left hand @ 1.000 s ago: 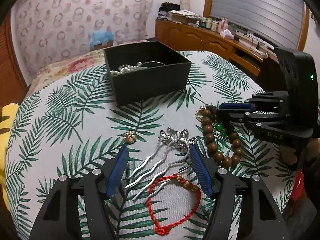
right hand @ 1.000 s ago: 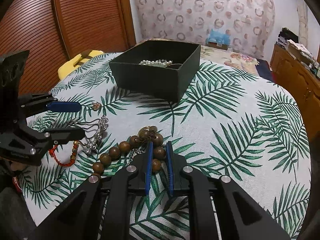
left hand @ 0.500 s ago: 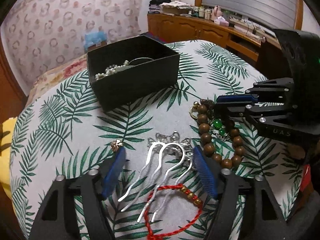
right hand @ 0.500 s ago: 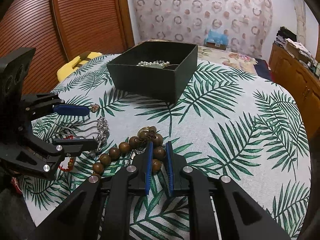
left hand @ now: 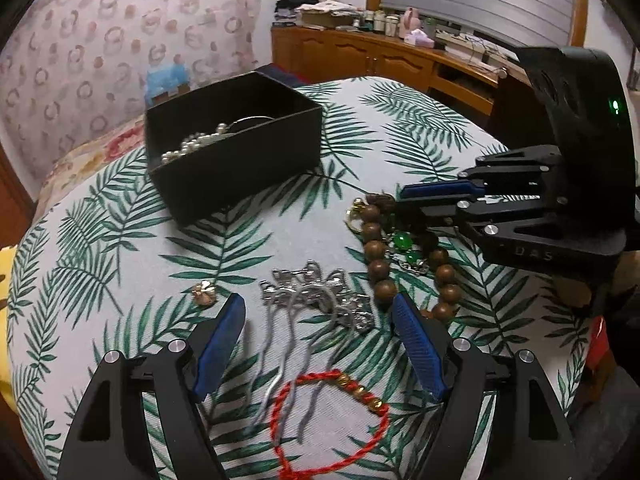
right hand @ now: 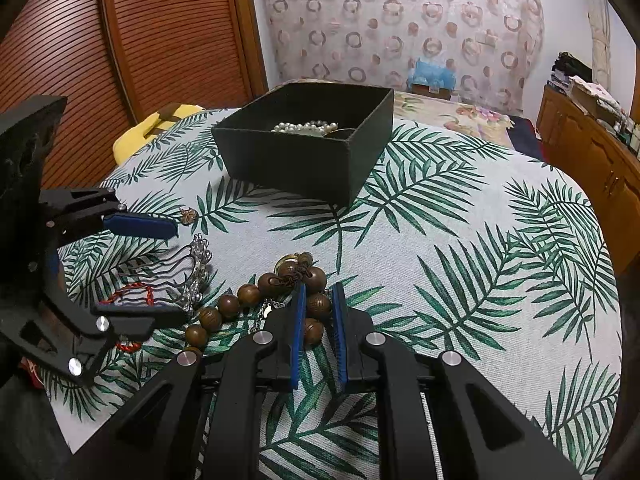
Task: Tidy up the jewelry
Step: 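Grasp the silver hair comb with the left gripper while the right gripper holds the bead bracelet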
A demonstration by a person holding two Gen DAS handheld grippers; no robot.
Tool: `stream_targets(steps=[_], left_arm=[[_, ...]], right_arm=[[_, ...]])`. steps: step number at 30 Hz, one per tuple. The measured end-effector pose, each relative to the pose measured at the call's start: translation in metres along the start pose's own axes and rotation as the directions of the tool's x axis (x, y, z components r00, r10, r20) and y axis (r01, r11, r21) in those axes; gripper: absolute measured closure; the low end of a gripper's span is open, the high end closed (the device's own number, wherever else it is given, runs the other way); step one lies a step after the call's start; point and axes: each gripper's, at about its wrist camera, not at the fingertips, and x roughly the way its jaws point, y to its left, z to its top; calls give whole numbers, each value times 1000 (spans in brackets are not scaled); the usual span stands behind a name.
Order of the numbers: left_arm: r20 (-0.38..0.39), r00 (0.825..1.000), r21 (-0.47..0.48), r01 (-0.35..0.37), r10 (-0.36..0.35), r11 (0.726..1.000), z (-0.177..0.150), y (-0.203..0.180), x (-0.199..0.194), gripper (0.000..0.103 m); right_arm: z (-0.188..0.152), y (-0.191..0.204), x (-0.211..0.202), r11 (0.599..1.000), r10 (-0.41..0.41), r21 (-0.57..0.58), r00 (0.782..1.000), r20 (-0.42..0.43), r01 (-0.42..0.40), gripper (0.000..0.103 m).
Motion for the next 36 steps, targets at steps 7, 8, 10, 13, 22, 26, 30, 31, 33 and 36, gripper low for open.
stream_targets(steps=[7,8,10,13,22,26,30,31,33,36], left_arm=[[-2,1000,13,-4,4,1000,6,0,4,30],[-7,1000,12,-9,10,1000,6,1,5,30],[-12,1000,6,-9,9,1000,4,4,6,31],[-26,1000,6,-7,7,1000,0,4,8,32],[-14,1000,45,-18,18,999,2,-4,12,45],[-4,1000,14,-14,14,1000,0,0,8,45],[32,999,-19,-17,18,1000,-2,5,-1,46],[41,999,-26,-17,18,1000,-1,6,-4,46],[64,998,-38,-20,22,999,0,8,-9,46],[111,993,-60,-30,37,998,1,9,-18,46]], right_arm=[[0,0,0,1000,0,0,1000,0,0,88],[0,0,0,1000,0,1,1000,1,0,88],[0,0,0,1000,-1,-1,1000,0,1,88],[0,0,0,1000,0,0,1000,0,0,88],[0,0,0,1000,-2,-1,1000,0,2,88],[0,0,1,1000,-2,-1,1000,-1,2,88],[0,0,1,1000,-3,-2,1000,-1,3,88],[0,0,1,1000,-4,-3,1000,-1,4,88],[0,-1,1,1000,-3,-3,1000,-3,3,88],[0,-2,1,1000,0,-1,1000,-5,0,88]])
